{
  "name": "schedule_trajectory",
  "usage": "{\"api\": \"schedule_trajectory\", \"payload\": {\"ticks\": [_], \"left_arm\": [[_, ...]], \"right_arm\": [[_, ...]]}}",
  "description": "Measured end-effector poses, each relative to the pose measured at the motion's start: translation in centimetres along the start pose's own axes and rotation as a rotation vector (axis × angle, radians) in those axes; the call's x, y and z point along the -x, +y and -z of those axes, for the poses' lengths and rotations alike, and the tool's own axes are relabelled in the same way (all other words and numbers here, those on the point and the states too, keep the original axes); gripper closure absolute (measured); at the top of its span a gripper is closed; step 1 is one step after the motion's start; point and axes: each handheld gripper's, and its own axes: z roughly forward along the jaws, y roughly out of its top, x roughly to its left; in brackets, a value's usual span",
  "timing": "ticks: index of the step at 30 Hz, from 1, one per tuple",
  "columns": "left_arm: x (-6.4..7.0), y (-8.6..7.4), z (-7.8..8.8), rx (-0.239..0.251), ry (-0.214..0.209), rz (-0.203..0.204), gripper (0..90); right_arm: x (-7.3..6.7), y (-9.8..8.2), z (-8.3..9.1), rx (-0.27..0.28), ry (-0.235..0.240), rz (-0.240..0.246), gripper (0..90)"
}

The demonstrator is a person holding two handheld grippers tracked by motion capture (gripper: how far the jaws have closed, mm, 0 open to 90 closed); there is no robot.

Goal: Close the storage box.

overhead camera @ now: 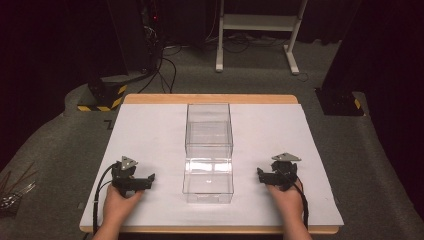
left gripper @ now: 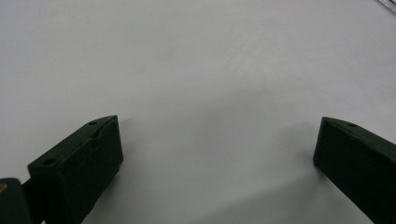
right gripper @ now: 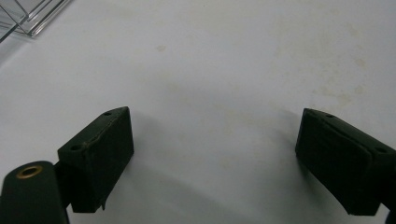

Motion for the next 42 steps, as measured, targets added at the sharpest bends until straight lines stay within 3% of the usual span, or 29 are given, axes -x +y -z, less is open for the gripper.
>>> {"api": "schedule_trajectory", "payload": {"ticks": [35, 42], "left_arm": [[0.0, 0.0, 0.0, 0.001, 0.002, -0.001, 1.2], [0.0, 0.0, 0.0, 0.000, 0.001, -0.002, 1.2]], "right_arm": [[0.0, 0.1, 0.1, 0.000, -0.003, 0.014, 11.0], [-0.5, 0.4, 2.2, 0.112, 0.052, 0.037, 10.9]]}}
